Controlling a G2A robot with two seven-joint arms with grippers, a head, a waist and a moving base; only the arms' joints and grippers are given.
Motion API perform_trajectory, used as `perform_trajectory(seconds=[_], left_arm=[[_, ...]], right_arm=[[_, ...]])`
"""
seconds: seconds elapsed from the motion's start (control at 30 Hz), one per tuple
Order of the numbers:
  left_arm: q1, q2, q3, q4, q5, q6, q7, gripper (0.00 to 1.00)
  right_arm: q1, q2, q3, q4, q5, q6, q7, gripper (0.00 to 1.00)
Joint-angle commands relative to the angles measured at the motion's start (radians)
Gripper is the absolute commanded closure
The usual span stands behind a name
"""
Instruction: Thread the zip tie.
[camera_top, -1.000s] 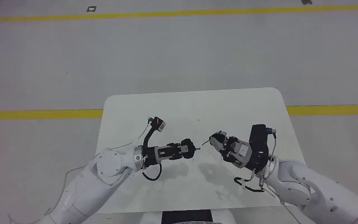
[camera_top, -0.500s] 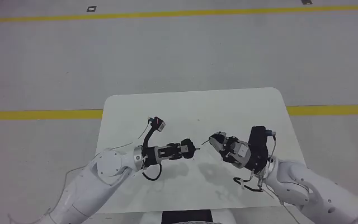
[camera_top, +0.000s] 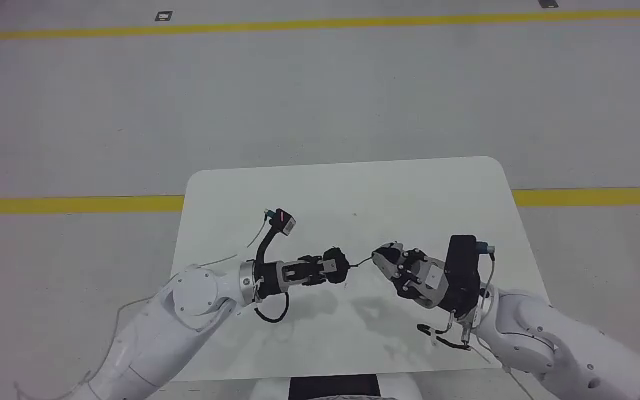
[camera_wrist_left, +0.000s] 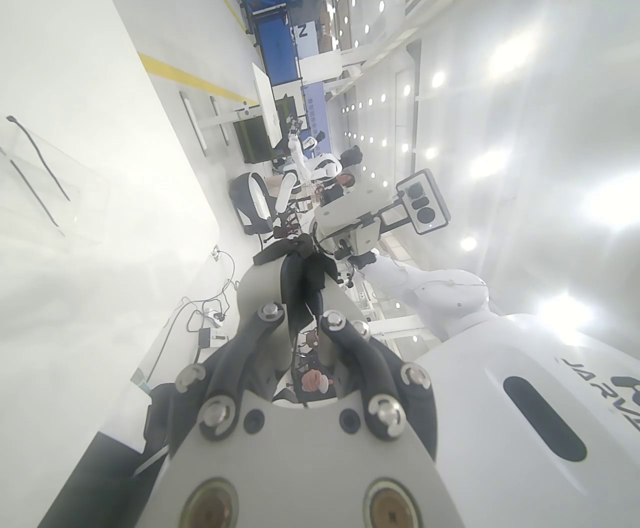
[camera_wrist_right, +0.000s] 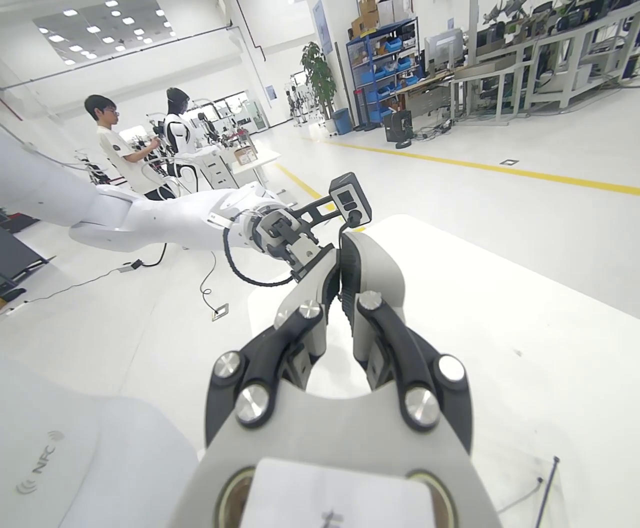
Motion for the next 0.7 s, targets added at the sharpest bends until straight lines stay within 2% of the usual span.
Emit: perform_trajectory(seconds=[0.0,0.67], left_arm=[[0.000,0.000,0.000,0.000,0.000,0.000,0.000,1.00],[0.000,0.000,0.000,0.000,0.000,0.000,0.000,1.00]], right_arm=[[0.001,0.004,-0.002,0.001,-0.001,0.000,-0.005,1.00],[0.057,0.029,-0.068,0.014,0.003,0.000,-0.030,1.00]])
